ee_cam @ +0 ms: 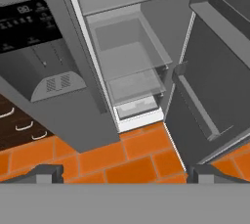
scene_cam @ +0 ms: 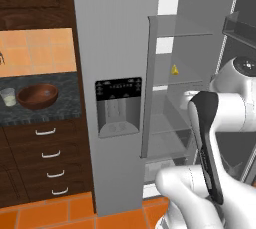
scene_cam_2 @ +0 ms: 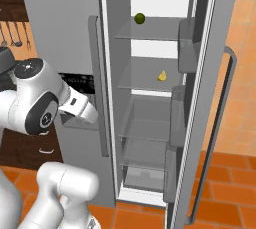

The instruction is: Grab a lemon wedge from the fridge and one ice cube from the ice bowl, and put them in the glass of lemonade.

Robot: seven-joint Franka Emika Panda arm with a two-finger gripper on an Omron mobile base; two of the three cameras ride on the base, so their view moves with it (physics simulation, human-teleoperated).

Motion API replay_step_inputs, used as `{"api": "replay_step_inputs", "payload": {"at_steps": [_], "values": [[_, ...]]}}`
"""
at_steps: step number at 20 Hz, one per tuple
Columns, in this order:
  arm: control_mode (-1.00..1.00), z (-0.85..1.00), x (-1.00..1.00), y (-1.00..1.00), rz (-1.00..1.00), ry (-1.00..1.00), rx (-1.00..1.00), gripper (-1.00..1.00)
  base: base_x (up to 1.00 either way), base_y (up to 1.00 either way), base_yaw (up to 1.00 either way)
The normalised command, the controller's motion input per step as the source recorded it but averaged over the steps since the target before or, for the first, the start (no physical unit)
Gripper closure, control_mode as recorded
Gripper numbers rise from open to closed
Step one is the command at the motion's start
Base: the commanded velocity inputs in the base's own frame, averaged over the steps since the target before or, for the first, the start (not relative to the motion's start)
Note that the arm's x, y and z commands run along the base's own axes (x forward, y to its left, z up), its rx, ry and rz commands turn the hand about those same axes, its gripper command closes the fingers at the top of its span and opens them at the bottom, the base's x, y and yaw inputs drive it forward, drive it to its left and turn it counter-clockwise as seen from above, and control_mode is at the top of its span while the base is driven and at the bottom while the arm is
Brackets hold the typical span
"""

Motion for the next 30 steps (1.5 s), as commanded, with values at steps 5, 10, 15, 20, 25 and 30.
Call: {"api": "replay_step_inputs", "payload": {"at_steps": [5,10,15,20,25,30], "values": [[-1.0,0.0,-0.2,0.0,-0.01,0.0,0.0,-1.0,0.0,0.0,0.0],[-1.0,-0.14,-0.06,0.03,0.0,0.0,0.0,-1.0,0.0,0.0,0.0],[-1.0,-0.09,-0.01,0.0,0.0,0.0,0.0,-1.0,0.0,0.0,0.0],[-1.0,-0.01,0.0,-0.04,0.0,0.0,0.0,-1.0,0.0,0.0,0.0],[1.0,0.0,0.0,0.0,0.0,0.0,0.0,-1.0,0.0,-0.73,0.06],[1.0,0.0,0.0,0.0,0.0,0.0,0.0,-1.0,-0.09,-0.07,0.15]]}}
